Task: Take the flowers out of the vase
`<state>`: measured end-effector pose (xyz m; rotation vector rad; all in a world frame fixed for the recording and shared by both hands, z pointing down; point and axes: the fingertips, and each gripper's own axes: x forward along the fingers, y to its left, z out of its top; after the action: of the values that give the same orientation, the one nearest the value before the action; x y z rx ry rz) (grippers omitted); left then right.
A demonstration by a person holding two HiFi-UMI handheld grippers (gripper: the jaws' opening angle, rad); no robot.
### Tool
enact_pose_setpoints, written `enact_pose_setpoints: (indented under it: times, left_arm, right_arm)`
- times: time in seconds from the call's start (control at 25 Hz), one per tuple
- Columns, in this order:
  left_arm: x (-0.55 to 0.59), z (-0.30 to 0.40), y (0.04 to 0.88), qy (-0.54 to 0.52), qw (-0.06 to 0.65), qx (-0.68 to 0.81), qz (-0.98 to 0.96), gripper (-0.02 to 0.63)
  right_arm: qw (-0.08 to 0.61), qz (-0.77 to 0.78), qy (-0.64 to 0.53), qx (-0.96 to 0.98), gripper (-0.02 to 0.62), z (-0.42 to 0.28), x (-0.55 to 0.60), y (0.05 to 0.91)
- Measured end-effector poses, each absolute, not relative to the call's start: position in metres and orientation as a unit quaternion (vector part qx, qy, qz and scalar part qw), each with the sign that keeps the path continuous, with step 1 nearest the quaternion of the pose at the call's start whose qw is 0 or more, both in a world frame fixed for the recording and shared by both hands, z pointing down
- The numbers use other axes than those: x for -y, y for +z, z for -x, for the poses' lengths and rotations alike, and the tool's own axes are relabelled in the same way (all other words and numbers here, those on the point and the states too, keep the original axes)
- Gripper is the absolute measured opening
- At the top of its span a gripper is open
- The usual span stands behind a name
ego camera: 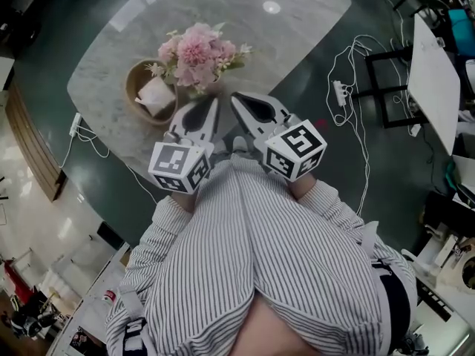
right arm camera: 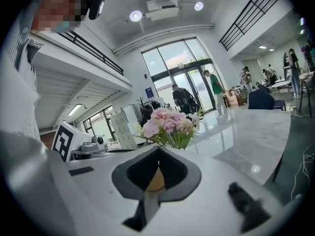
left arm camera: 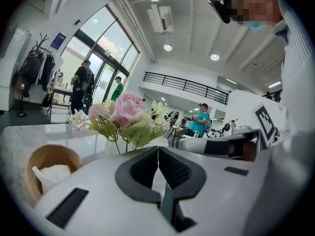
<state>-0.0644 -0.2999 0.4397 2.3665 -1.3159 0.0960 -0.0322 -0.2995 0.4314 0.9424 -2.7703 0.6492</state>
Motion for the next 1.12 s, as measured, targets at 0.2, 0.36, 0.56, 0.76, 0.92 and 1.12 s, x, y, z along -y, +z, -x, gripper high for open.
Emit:
enact_pose_setpoints:
  times: [0.2,0.36,0.56,0.76,0.92,1.12]
  left_arm:
    - [0.305,0.064,0.450,0.038,0.225,0.477,-0.849,0.014]
    - [0.310,0.063,0.458,0.042,0.237,0.476,-0.846,0.014]
    - [0.317,0.064,0.467,0.054,0.235,0.483,-0.842,0.015]
    - [0.322,0.064,0.479,0.065,0.246,0.487,-0.836,0.102]
    - [0.330,0.070,0.489,0.064,0.246,0.503,-0.826,0.163]
    - [0.343,0.081,0.496,0.065,0.239,0.529,-0.812,0.235]
  right_arm:
    - [0.074,-0.315,0.218,0.921,0.015,0.029,0.303,0.434]
    - [0.074,-0.316,0.221,0.920,0.015,0.026,0.307,0.438]
    - [0.076,-0.310,0.225,0.920,0.015,0.026,0.310,0.441]
    - [0.077,-0.309,0.228,0.920,0.015,0.024,0.314,0.444]
    - [0.080,-0.308,0.228,0.920,0.015,0.023,0.318,0.447]
    - [0.083,-0.305,0.222,0.922,0.015,0.023,0.321,0.446]
